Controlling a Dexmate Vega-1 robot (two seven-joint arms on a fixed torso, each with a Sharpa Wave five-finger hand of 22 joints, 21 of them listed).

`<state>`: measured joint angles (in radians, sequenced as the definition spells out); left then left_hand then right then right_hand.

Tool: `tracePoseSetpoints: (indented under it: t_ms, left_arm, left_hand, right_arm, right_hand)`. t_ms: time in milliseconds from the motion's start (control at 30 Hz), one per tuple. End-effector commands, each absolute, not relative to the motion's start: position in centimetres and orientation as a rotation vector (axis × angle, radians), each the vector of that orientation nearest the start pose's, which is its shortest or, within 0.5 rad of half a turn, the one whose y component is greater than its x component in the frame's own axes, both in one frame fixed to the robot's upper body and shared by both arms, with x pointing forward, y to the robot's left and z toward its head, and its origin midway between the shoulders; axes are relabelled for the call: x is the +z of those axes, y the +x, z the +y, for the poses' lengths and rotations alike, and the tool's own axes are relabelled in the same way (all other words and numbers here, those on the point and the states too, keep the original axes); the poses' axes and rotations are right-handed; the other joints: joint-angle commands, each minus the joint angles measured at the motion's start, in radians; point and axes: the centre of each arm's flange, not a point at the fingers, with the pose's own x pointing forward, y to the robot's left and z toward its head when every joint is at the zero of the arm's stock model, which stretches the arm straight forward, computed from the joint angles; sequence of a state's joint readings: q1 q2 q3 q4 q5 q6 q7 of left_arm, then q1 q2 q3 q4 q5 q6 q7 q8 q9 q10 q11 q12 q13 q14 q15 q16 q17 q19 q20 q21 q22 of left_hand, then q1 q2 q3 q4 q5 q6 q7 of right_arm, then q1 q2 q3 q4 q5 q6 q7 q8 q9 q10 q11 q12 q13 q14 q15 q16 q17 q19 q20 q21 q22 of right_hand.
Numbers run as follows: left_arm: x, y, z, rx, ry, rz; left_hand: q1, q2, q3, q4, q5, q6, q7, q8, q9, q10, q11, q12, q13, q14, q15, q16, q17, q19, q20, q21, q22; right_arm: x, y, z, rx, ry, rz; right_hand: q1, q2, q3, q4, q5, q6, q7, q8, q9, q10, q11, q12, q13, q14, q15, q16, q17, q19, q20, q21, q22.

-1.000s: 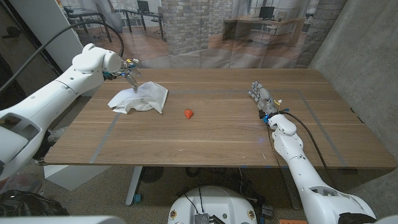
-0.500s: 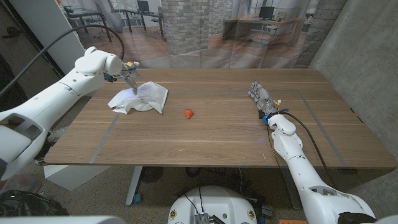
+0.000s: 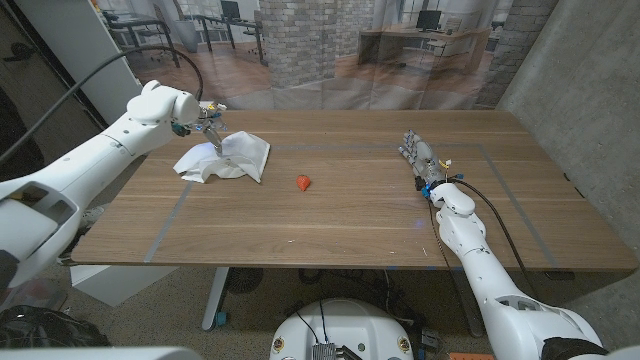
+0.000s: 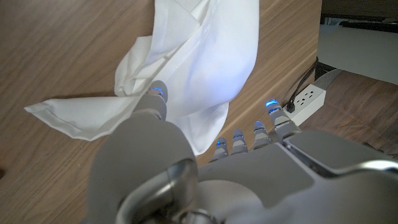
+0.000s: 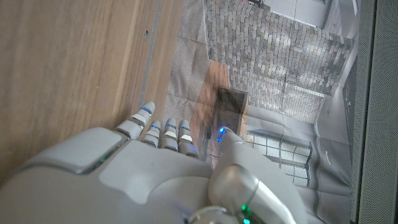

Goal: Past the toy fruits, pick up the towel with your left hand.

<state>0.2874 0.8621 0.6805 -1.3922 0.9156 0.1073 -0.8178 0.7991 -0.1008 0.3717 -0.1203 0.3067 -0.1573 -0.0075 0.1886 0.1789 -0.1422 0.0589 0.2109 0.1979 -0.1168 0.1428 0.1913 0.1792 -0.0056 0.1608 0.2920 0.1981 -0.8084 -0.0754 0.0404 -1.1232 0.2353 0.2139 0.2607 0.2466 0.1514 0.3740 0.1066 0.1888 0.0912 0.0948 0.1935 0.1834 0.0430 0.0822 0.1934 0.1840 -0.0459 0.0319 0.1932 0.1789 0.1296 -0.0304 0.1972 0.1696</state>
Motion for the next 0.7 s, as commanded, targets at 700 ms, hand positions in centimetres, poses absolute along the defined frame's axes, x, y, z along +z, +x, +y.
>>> tracePoseSetpoints:
  t_ms: [700]
  left_arm:
    - [11.5,65.8,38.6,0.012,1.925,0.188]
  left_hand:
    - [0.006,0.027,-0.021,0.004,-0.01,-0.068,0.003,-0.01,0.008,-0.077,0.023,-0.015,0.008,0.014,-0.002,-0.002,0.004,0.006,0.016,-0.006,0.003]
  right_arm:
    - [-4.6,68.4,-26.3,0.195,0.117,-0.555]
  right_hand:
    - [-0.01,-0.002,0.004,0.002,0.005,0.009,0.003,0.002,0.005,0.008,0.001,0.002,0.001,0.002,0.001,-0.004,0.001,0.008,0.002,0.0,0.002]
